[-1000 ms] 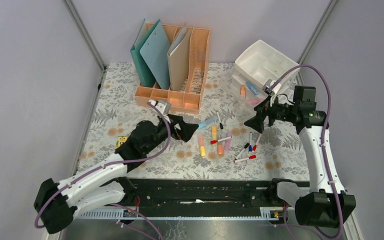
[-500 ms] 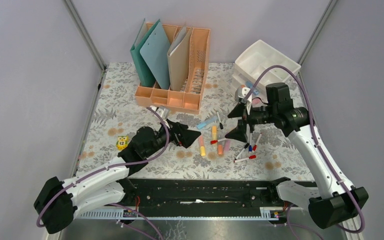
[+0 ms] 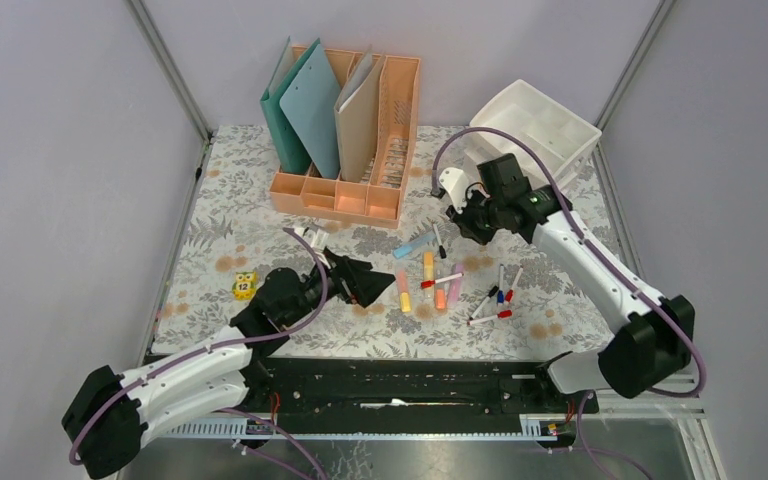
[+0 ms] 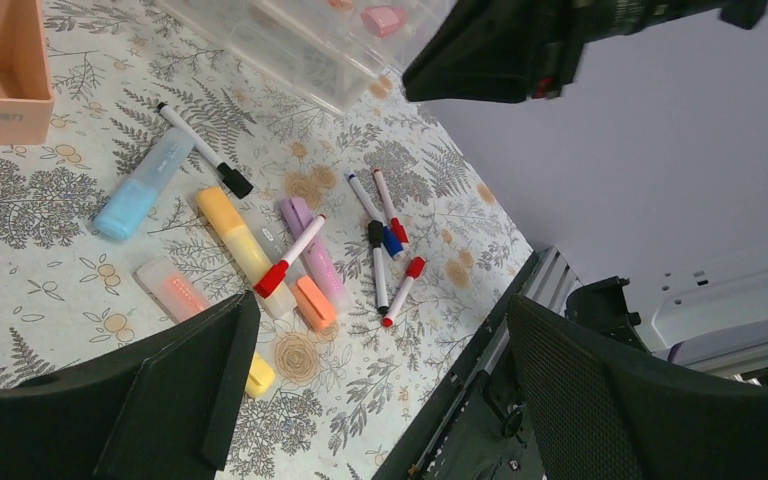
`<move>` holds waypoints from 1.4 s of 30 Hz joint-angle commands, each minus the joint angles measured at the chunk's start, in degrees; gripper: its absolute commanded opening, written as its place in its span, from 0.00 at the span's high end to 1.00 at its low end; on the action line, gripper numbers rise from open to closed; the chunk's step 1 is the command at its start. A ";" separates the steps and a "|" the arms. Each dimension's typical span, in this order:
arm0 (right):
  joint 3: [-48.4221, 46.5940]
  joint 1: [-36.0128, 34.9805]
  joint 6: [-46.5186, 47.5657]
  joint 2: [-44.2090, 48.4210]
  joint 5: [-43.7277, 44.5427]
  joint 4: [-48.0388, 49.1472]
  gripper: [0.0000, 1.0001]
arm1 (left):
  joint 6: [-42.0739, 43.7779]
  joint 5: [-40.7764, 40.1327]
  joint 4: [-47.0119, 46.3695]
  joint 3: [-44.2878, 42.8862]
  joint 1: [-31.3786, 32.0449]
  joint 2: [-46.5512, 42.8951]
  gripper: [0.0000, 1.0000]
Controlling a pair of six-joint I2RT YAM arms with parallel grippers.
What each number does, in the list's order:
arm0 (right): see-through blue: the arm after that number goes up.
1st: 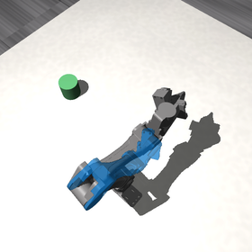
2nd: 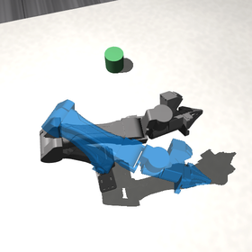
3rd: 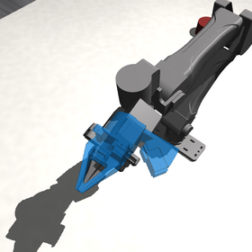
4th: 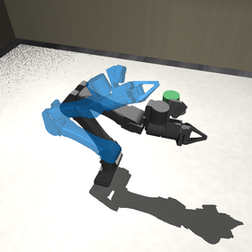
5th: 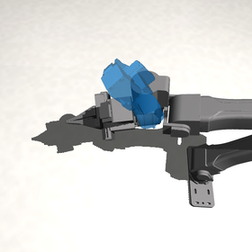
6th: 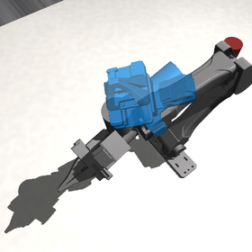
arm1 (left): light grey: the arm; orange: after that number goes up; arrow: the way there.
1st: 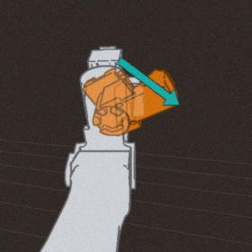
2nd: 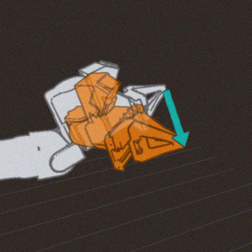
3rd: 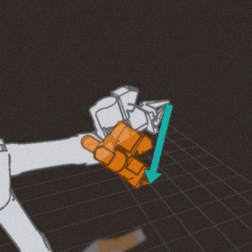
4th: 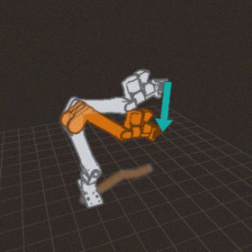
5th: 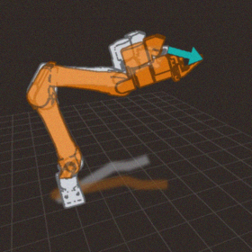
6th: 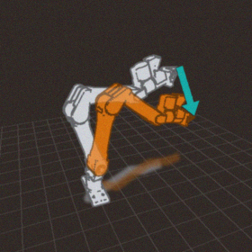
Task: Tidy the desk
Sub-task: Close the drawer in the storage box.
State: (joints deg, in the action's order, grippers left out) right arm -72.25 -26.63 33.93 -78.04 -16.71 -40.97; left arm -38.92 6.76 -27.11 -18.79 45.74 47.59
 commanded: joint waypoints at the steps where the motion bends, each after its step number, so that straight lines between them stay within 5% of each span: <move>1: -2.81 -0.61 -1.31 -2.53 11.39 3.88 0.83 | -0.37 -1.66 -1.89 1.47 -0.25 -2.95 0.01; 14: 0.91 -0.70 -6.91 -3.01 2.30 7.45 0.86 | 2.24 -3.53 3.33 -0.68 -0.21 -4.06 0.01; 23: 4.00 -0.66 -6.28 1.12 2.24 7.97 0.86 | -1.32 -3.71 -5.61 0.30 -0.23 0.74 0.01; 37: 0.86 -0.16 -6.03 -8.78 2.16 8.01 0.86 | -4.22 -0.80 -15.79 3.63 -0.23 3.99 0.01; 38: 0.14 0.17 -1.41 -9.61 32.13 19.81 0.83 | -4.09 -0.40 -15.82 3.59 -0.29 4.07 0.01; 42: -2.26 1.41 -0.63 -11.04 37.30 21.55 0.82 | -4.04 0.36 -16.27 4.18 -0.22 3.84 0.01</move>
State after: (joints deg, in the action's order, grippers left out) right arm -69.78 -26.46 30.72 -88.99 4.23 -27.68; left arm -43.18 4.99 -38.65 -15.29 45.74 51.53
